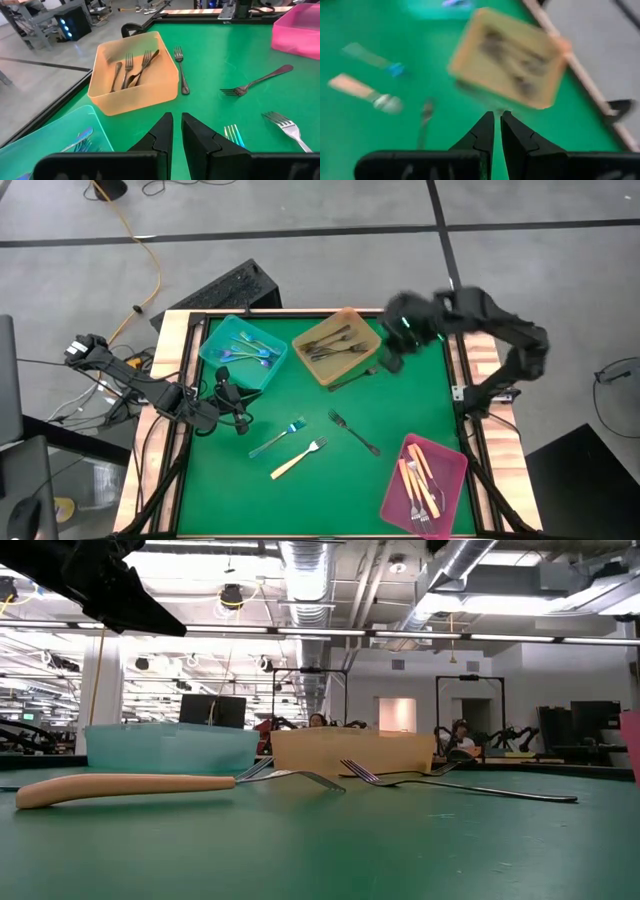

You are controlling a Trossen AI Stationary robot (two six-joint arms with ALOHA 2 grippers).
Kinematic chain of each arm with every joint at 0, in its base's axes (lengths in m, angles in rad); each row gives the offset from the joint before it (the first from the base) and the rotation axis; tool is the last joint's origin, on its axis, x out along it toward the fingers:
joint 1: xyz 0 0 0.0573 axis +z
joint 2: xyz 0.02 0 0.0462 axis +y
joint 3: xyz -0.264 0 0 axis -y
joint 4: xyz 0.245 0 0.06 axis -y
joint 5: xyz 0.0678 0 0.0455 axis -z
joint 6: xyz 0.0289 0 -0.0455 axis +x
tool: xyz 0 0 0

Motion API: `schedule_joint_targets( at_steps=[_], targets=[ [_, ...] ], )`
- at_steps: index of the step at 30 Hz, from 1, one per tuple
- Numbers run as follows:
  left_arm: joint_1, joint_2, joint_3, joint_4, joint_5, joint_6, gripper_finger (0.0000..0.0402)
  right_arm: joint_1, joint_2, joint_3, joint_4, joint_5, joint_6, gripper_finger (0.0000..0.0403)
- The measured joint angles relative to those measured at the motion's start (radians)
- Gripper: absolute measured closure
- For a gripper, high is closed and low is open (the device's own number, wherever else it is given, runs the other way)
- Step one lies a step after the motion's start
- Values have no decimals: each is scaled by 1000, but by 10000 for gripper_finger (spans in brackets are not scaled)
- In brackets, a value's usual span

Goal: Sort silverware by color (type)
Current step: Put the black fork into the yellow bin

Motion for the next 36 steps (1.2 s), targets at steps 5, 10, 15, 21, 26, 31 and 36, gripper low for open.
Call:
schedule_joint_targets(
  at_steps=[5, 10, 15, 21, 26, 31, 36],
  targets=[
    [0, 0, 0, 0, 3, -4, 377, 200, -140, -268, -14, 69, 185, 346],
    [0, 0, 0, 0, 16, -4, 377, 410, -240, -612, 176, 159, 519, 346],
    [0, 0, 0, 1, 16, -4, 377, 562, -230, -900, 500, 222, 676, 346],
    [1, 0, 0, 8, 9, -4, 377, 624, -71, -1065, 874, 283, 622, 345],
    [1, 0, 0, 10, 9, -4, 377, 608, 73, -1057, 957, 236, 542, 316],
    [1, 0, 0, 11, 9, -4, 377, 563, 149, -1054, 987, 223, 534, 252],
    [1, 0, 0, 11, 10, -11, 377, 525, 182, -1053, 1025, 205, 530, 197]
  ],
)
